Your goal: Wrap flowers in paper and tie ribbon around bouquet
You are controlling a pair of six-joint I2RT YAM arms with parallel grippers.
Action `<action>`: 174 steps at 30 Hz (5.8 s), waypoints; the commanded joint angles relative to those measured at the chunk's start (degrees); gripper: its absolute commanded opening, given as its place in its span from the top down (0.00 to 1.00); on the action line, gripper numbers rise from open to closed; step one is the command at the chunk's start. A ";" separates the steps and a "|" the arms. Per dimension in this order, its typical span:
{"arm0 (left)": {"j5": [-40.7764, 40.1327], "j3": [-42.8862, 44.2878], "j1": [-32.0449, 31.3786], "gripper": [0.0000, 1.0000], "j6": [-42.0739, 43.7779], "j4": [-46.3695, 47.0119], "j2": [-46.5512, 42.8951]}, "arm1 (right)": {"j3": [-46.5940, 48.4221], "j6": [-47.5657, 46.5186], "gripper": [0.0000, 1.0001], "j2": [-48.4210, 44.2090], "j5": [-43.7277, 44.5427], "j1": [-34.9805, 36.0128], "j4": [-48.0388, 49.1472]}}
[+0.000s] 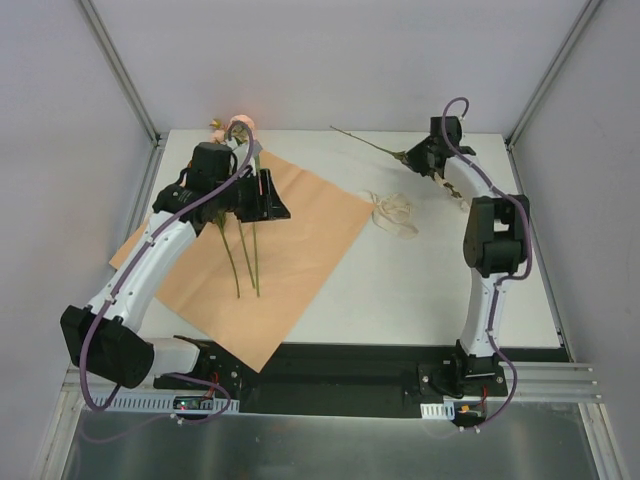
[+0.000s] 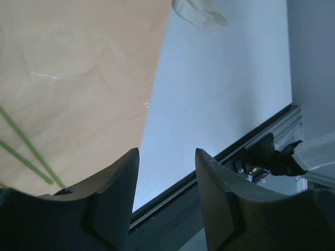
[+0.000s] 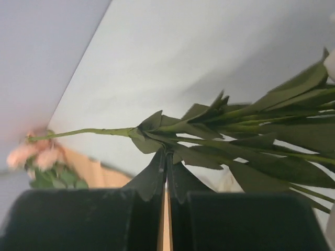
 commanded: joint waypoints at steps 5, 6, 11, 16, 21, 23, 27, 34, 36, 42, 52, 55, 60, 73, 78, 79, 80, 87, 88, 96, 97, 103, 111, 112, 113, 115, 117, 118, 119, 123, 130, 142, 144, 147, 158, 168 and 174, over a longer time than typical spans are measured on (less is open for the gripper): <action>15.92 13.60 0.04 0.31 -1.85 2.79 11.87 | -16.43 -18.32 0.99 -20.04 -22.57 0.00 7.23; 16.27 16.23 0.13 0.31 -1.85 2.87 12.85 | -19.23 -19.81 1.00 -20.93 -24.32 -0.08 7.23; 16.37 23.98 0.13 0.25 -2.73 2.87 15.32 | -28.82 -24.31 1.00 -26.29 -31.36 0.00 3.97; 12.85 25.22 -0.04 0.22 -3.69 4.10 14.08 | -39.27 -26.94 1.00 -32.35 -35.14 0.00 3.71; 23.03 27.33 -5.48 0.17 -3.00 4.28 27.60 | -46.67 -30.63 1.00 -39.29 -36.56 0.27 1.44; 22.43 27.68 -10.14 0.17 -1.51 4.37 32.95 | -50.61 -32.30 1.00 -43.34 -36.64 0.00 0.12; 20.67 29.44 -16.64 0.21 1.04 4.10 41.58 | -55.89 -32.66 1.00 -49.23 -35.94 -0.26 -1.21; 24.01 33.57 -22.10 0.60 0.34 4.10 49.50 | -59.77 -33.63 1.00 -54.33 -37.08 -0.26 -3.40; 24.45 32.87 -22.89 0.68 0.17 4.36 49.51 | -60.30 -33.63 1.00 -55.56 -37.17 -0.35 -3.49; 23.76 29.88 -23.95 1.00 -0.62 6.21 47.49 | -60.13 -33.36 0.97 -57.59 -36.64 -0.35 -4.81; 0.77 11.98 -18.86 1.00 2.82 13.40 19.92 | -50.37 -31.17 0.19 -73.31 -14.77 -0.44 -17.21; -13.10 1.60 -13.51 1.00 0.09 16.40 4.57 | -50.10 -29.50 0.18 -76.04 -14.14 -0.43 -14.58; -21.68 -14.67 -3.06 1.00 -1.59 24.92 -11.29 | -50.02 -27.74 0.18 -70.45 -17.55 -0.35 -12.20; -44.82 -23.02 3.56 1.00 -1.33 31.95 -2.81 | -46.33 -26.33 0.18 -50.66 -19.07 15.64 -6.48; -41.30 -23.03 4.44 1.00 1.57 36.89 4.41 | -44.84 -25.54 0.18 -41.78 -20.91 18.20 -3.15; -40.94 -23.03 4.70 1.00 1.14 36.89 5.99 | -44.40 -25.98 0.18 -40.73 -20.74 18.11 -3.06; -40.16 -23.29 5.49 1.00 0.70 37.06 6.61 | -43.78 -26.50 0.18 -39.58 -20.82 18.02 -3.05; -34.80 -22.24 7.60 1.00 0.60 36.19 12.06 | -37.63 -28.62 0.18 -28.16 -23.19 14.34 -3.06; -34.61 -21.72 7.78 1.00 0.69 35.66 13.11 | -36.76 -28.53 0.18 -26.41 -23.46 13.81 -2.71; -30.49 -18.29 10.24 1.00 2.19 33.90 18.83 | -31.57 -27.21 0.24 -18.92 -30.22 9.94 1.60; -30.05 -18.11 10.59 1.00 1.84 33.90 19.36 | -30.95 -27.04 0.25 -18.22 -30.66 10.02 1.60; -27.58 -14.95 12.70 1.00 1.14 33.37 22.96 | -27.87 -25.28 0.34 -13.47 -33.04 9.58 2.92; -26.53 -12.57 13.14 1.00 0.96 32.50 24.28 | -26.03 -23.26 0.35 -9.78 -32.69 8.88 3.10; -26.35 -12.22 13.14 1.00 0.78 31.97 24.37 | -25.85 -23.26 0.35 -9.34 -32.60 8.88 3.10; -26.61 -12.13 13.14 1.00 0.52 30.75 24.37 | -25.41 -22.91 0.35 -9.08 -32.51 8.88 3.10; -27.31 -12.39 13.14 1.00 0.26 29.07 23.58 | -25.15 -22.82 0.37 -8.55 -32.25 8.88 3.45; -28.80 -13.44 13.14 0.93 -0.36 28.28 21.05 | -25.23 -22.38 0.40 -8.46 -31.72 8.88 4.50; -29.16 -13.89 13.14 0.83 -0.36 27.84 19.90 | -25.32 -22.12 0.41 -8.28 -31.46 8.88 4.94; -30.21 -14.33 13.14 0.78 -0.53 27.40 18.58 | -25.15 -21.50 0.44 -7.93 -31.37 8.88 5.73; -33.12 -17.40 13.14 0.59 -0.36 26.08 10.25 | -25.06 -20.01 0.55 -6.88 -31.37 8.88 8.19; -25.93 -20.22 13.14 0.55 -0.45 23.88 0.65 | -23.13 -19.57 0.86 -5.03 -30.05 8.71 10.22; -12.20 -26.29 1.12 0.76 -5.02 23.79 0.64 | -11.54 -30.72 1.00 -0.83 -28.37 2.21 -5.05; -11.86 -24.54 -0.48 0.76 -5.54 24.05 2.48 | -7.40 -32.39 0.99 0.50 -28.82 1.32 -6.91; -7.92 -20.49 -1.62 0.73 -6.33 24.67 7.39 | -1.88 -34.15 0.99 2.79 -29.26 0.27 -9.90; 0.20 -0.89 -8.74 0.91 -6.33 24.85 32.26 | -3.00 -32.66 1.00 -0.11 -29.35 -0.35 -10.97; -6.05 -3.78 -8.57 1.00 -4.05 20.10 35.27 | -3.26 -31.96 1.00 -0.90 -29.26 -0.87 -10.09; -6.75 -8.61 -8.48 1.00 -3.17 19.57 33.34 | -4.40 -31.25 1.00 -0.73 -29.87 -1.05 -8.33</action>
